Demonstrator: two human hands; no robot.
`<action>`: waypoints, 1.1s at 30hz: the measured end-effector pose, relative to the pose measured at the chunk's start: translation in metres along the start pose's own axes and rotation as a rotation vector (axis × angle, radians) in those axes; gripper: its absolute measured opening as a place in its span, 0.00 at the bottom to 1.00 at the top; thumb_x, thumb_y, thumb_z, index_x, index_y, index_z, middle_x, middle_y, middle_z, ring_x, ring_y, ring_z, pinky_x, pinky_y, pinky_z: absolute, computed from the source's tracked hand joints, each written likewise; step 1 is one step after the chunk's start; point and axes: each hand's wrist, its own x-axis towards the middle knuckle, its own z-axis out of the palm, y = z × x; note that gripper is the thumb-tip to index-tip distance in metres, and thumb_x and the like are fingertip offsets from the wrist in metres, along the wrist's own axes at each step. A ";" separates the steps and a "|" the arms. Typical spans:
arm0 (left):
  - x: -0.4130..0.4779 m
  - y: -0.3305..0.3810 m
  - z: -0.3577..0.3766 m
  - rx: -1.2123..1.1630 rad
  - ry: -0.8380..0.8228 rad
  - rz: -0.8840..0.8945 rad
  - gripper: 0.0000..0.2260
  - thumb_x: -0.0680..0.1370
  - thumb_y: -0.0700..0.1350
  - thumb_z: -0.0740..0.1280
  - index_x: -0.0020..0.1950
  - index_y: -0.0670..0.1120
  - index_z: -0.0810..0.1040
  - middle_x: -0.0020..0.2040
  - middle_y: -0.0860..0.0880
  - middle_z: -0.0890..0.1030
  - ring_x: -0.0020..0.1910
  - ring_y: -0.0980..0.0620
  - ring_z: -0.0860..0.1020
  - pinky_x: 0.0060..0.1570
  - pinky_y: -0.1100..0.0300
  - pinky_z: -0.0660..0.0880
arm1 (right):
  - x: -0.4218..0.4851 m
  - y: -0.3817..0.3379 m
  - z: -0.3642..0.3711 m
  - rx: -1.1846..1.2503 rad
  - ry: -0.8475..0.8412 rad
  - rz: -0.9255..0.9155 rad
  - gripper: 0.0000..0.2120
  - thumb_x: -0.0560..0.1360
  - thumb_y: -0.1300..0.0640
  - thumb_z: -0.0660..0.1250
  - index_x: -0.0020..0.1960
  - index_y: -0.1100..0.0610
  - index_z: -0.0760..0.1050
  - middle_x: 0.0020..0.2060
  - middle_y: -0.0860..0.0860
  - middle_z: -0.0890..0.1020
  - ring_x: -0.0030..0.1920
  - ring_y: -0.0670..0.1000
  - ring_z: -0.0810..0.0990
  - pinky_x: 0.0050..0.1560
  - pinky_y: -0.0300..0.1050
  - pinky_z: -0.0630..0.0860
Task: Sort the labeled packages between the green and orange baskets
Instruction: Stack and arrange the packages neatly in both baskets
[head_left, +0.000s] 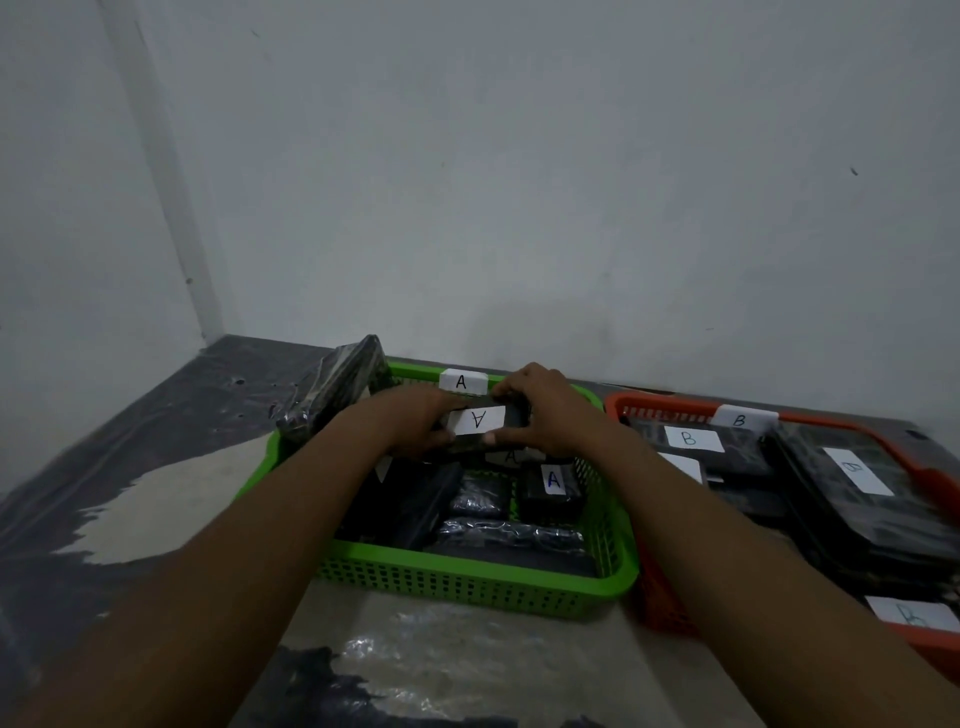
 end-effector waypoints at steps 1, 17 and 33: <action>-0.001 -0.001 0.000 -0.011 0.006 0.003 0.28 0.80 0.50 0.67 0.79 0.54 0.63 0.63 0.44 0.79 0.61 0.44 0.77 0.59 0.50 0.75 | 0.001 -0.001 0.001 -0.025 0.002 -0.008 0.32 0.71 0.40 0.74 0.70 0.52 0.72 0.61 0.53 0.71 0.60 0.54 0.69 0.56 0.46 0.71; -0.043 0.019 0.007 0.085 0.252 -0.075 0.15 0.80 0.56 0.64 0.64 0.53 0.77 0.59 0.49 0.82 0.57 0.47 0.80 0.52 0.53 0.77 | -0.033 -0.016 0.004 0.063 0.127 -0.196 0.10 0.73 0.49 0.74 0.51 0.51 0.80 0.40 0.43 0.80 0.38 0.40 0.76 0.40 0.39 0.71; -0.067 0.041 0.041 0.066 0.225 -0.195 0.22 0.75 0.64 0.66 0.65 0.54 0.74 0.56 0.49 0.82 0.54 0.47 0.81 0.50 0.53 0.78 | -0.047 -0.025 0.020 -0.346 -0.205 -0.202 0.29 0.74 0.41 0.69 0.73 0.49 0.71 0.66 0.51 0.78 0.64 0.54 0.78 0.64 0.52 0.74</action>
